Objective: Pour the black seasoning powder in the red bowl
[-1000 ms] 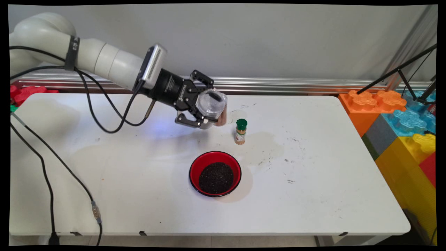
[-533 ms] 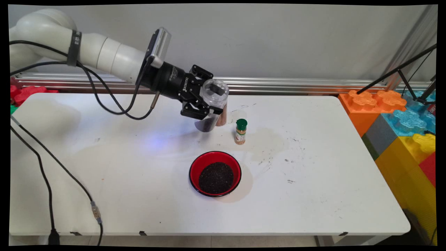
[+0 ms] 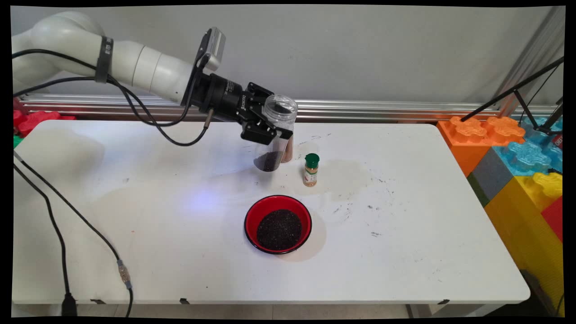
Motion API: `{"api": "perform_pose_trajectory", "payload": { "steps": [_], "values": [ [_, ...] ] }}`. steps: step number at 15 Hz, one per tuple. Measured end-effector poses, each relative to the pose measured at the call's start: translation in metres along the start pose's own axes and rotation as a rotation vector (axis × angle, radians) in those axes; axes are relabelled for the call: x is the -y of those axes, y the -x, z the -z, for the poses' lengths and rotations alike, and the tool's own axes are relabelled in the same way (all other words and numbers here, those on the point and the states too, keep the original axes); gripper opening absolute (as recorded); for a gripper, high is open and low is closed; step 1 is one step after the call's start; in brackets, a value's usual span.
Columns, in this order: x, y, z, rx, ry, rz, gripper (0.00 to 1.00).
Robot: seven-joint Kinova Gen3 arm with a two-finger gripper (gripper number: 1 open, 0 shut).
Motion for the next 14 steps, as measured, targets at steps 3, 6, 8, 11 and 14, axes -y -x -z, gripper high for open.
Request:
{"api": "perform_pose_trajectory", "payload": {
  "steps": [3, 6, 8, 11, 14],
  "values": [
    [0.005, 0.001, -0.002, -0.002, -0.01, 0.059, 0.0],
    [0.01, 0.001, -0.004, -0.005, -0.016, 0.119, 0.0],
    [0.013, 0.001, -0.005, -0.008, -0.017, 0.155, 0.0],
    [0.015, 0.001, -0.008, -0.009, -0.016, 0.197, 0.0],
    [0.019, 0.001, -0.011, -0.016, -0.017, 0.23, 0.0]
  ]
}}
